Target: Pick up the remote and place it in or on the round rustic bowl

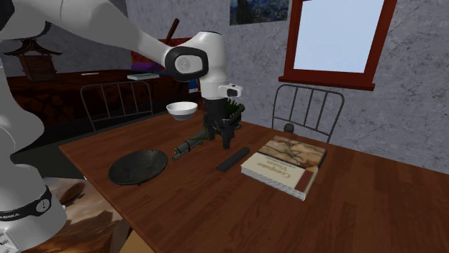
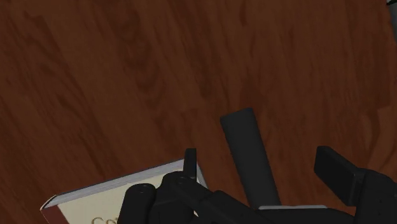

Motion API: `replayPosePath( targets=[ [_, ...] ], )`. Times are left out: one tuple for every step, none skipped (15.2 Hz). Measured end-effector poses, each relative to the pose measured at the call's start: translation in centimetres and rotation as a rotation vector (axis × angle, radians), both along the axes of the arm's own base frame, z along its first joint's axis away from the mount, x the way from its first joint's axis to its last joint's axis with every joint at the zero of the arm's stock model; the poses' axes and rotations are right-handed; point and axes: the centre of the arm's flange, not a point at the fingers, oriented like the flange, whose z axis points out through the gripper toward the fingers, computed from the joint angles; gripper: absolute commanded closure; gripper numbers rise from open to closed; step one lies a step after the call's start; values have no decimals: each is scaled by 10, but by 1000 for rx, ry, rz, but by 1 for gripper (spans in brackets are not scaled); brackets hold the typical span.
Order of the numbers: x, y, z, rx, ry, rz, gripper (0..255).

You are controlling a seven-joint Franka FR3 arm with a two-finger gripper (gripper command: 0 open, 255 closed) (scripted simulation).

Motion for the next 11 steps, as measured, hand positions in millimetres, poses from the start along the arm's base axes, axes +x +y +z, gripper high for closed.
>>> replayPosePath(
  targets=[
    [10, 9, -7, -2, -1, 27, 0],
    [15, 18, -10, -5, -1, 54, 0],
    [23, 26, -17, -7, -2, 81, 0],
    [29, 39, -25, -9, -2, 108, 0],
    [37, 49, -32, -11, -2, 135, 0],
    [41, 60, -38, -14, -2, 162, 0],
    [44, 70, -44, -16, -3, 190, 0],
    [50, 81, -51, -19, -3, 217, 0],
    [53, 86, -57, -20, -3, 235, 0],
    [55, 90, -60, -21, -3, 244, 0],
    [56, 92, -64, -21, -3, 249, 0]
  ],
)
